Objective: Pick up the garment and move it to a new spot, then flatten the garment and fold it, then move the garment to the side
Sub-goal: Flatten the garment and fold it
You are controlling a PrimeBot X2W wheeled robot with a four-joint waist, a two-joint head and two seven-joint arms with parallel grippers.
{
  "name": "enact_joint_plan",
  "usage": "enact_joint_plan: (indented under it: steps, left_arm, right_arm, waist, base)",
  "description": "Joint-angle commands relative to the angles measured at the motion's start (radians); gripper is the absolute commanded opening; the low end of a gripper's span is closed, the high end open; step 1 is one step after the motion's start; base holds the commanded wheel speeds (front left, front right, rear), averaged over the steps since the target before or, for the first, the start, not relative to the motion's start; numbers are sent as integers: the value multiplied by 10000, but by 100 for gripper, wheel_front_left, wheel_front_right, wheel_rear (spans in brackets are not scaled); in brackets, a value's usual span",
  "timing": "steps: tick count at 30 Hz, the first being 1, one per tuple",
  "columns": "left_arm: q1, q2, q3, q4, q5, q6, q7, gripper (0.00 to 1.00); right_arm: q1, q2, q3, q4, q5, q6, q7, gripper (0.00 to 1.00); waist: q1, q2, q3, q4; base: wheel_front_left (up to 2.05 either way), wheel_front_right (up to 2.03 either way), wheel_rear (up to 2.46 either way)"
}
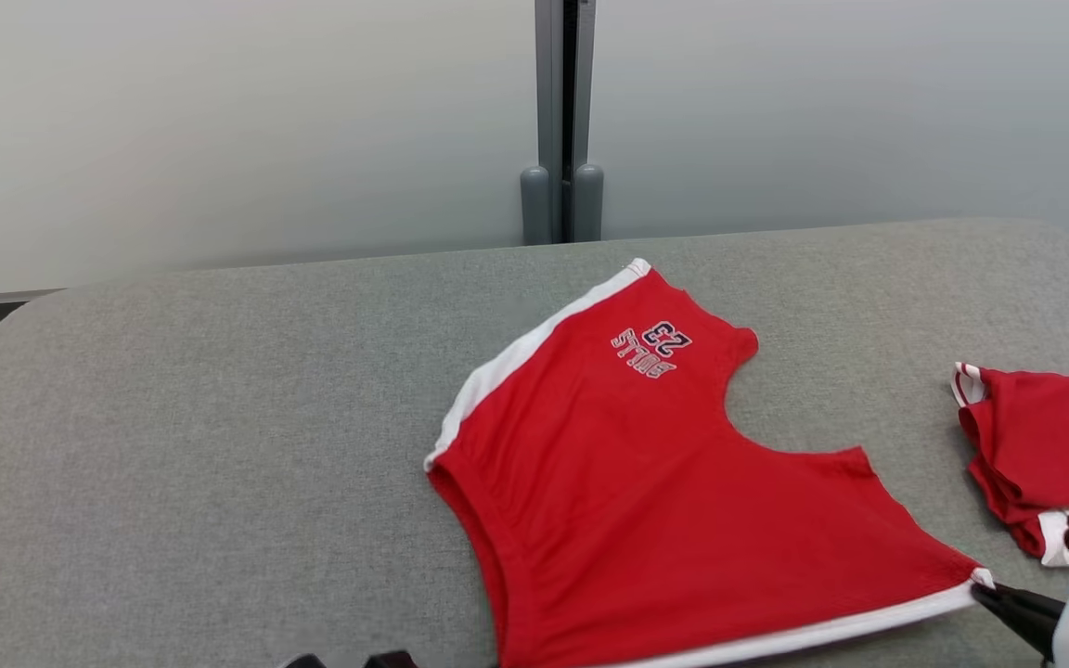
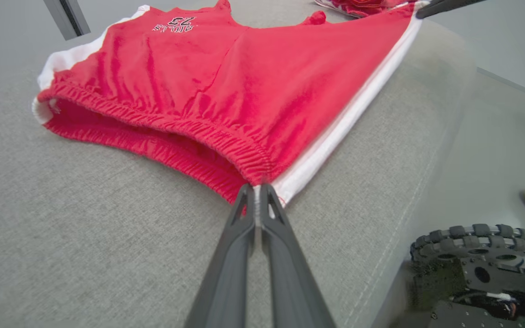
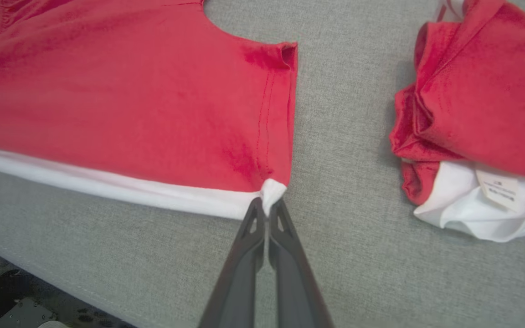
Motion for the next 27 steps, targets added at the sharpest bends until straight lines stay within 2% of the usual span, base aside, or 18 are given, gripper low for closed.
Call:
enact_joint_plan:
  steps: [1, 7, 14, 22, 27]
  left_arm:
    - [225, 86, -38, -260, -108, 84, 120, 0]
    - [47, 216, 169, -932, -135, 311, 125, 0]
    - [-538, 87, 473, -1390, -238, 423, 158, 0]
    - [-1803, -269, 803, -1547, -240, 339, 279, 0]
    - [-2801, -737, 899, -1224, -273, 179, 245, 0]
  right_arm:
    - [140, -370, -143, -228, 135, -26, 201, 0]
    - [-116, -842, -737, -687, -142, -27, 509, 0]
    - [-708, -861, -1456, -936, -369, -26, 1060, 0]
    - [-2337, -720, -2434, -1049, -783, -24, 2105, 0]
    - [-3644, -482, -2739, -951, -1210, -24, 2951, 0]
  waist:
    - [0, 0, -23, 24]
    - [0, 0, -49, 238]
    - [0, 0, 161, 630]
    - [0, 0, 1343, 1306]
    - [0, 0, 2400, 1773]
  base:
    - [0, 0, 0]
    - [0, 0, 0]
    - [0, 0, 0]
    - [0, 0, 0]
    - [0, 0, 0]
